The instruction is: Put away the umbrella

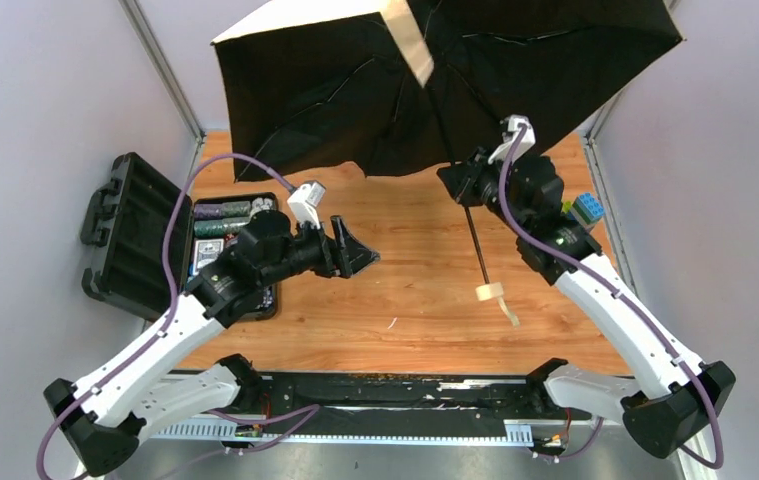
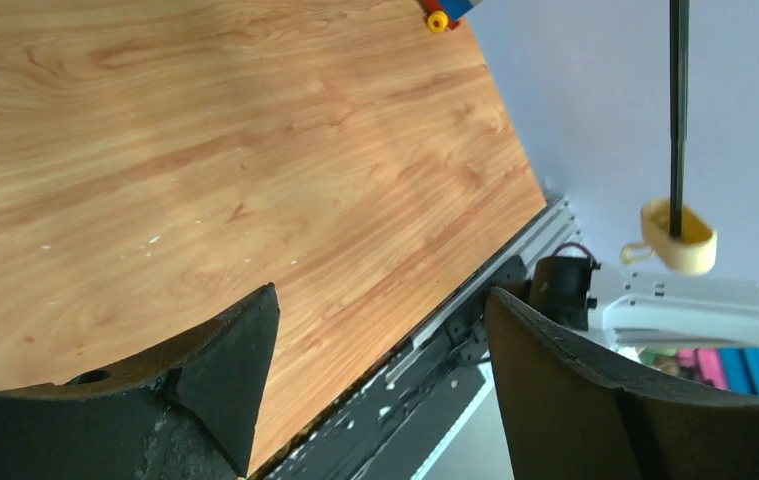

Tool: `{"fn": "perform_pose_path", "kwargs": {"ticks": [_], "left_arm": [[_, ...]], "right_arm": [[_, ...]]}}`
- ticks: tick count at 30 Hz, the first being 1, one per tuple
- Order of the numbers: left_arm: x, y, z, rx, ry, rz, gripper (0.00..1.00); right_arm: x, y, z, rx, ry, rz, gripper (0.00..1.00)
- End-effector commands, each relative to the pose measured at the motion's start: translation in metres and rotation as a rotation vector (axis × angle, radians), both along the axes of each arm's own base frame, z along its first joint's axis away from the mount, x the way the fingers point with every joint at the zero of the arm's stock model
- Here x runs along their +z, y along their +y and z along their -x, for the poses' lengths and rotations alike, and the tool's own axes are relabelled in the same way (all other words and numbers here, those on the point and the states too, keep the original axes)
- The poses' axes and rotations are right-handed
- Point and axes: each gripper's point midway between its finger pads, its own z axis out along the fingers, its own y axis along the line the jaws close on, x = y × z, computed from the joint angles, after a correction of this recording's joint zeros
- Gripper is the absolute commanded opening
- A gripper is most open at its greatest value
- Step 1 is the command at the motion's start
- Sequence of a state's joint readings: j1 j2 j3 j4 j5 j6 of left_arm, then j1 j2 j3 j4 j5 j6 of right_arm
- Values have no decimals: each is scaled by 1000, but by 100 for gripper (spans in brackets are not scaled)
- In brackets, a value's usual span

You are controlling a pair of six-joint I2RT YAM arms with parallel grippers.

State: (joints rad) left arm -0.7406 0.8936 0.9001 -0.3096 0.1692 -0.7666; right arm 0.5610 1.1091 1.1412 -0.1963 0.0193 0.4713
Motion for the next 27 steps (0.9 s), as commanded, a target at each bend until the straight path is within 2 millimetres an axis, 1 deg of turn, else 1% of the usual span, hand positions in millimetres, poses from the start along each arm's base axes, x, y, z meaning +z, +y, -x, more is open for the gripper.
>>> {"fn": "perform_pose_path", "kwargs": {"ticks": [1, 2, 4, 5, 8, 9, 10, 12, 13, 15, 16, 17, 19, 21, 23, 27], "left_arm": [[45, 29, 22, -64, -144, -125, 82], [70, 39, 23, -34, -196, -128, 82], [106, 65, 19, 72, -276, -156, 82], [123, 87, 12, 178, -305, -188, 82], [182, 132, 5, 385, -381, -222, 82], [202, 143, 5, 432, -413, -214, 82], [217, 153, 4, 482, -438, -210, 82], [235, 166, -2, 565, -466, -215, 82], [237, 169, -6, 592, -473, -225, 83], [230, 169, -18, 631, -466, -262, 83], [223, 166, -25, 638, -462, -281, 83], [217, 158, -33, 635, -468, -287, 82], [190, 139, -51, 604, -446, -335, 83], [156, 121, -67, 566, -408, -393, 82], [125, 108, -80, 545, -365, -440, 82], [74, 88, -99, 506, -307, -486, 82]], "right_arm": [[65, -2, 8, 73, -91, -46, 0], [66, -1, 11, 86, -77, -47, 0], [65, 5, 21, 130, -30, -76, 0], [61, 9, 27, 160, 8, -93, 0], [37, 18, 43, 216, 133, -150, 0], [24, 21, 48, 230, 180, -165, 0], [11, 24, 55, 247, 218, -175, 0], [-30, 27, 63, 250, 304, -152, 0], [-53, 27, 66, 243, 347, -139, 0], [-101, 27, 71, 233, 424, -118, 0], [-131, 26, 74, 228, 471, -103, 0], [-150, 27, 77, 234, 500, -96, 0], [-177, 32, 81, 271, 523, -89, 0], [-198, 34, 83, 297, 547, -59, 0], [-213, 35, 83, 315, 559, -17, 0], [-225, 38, 80, 346, 541, 28, 0]]}}
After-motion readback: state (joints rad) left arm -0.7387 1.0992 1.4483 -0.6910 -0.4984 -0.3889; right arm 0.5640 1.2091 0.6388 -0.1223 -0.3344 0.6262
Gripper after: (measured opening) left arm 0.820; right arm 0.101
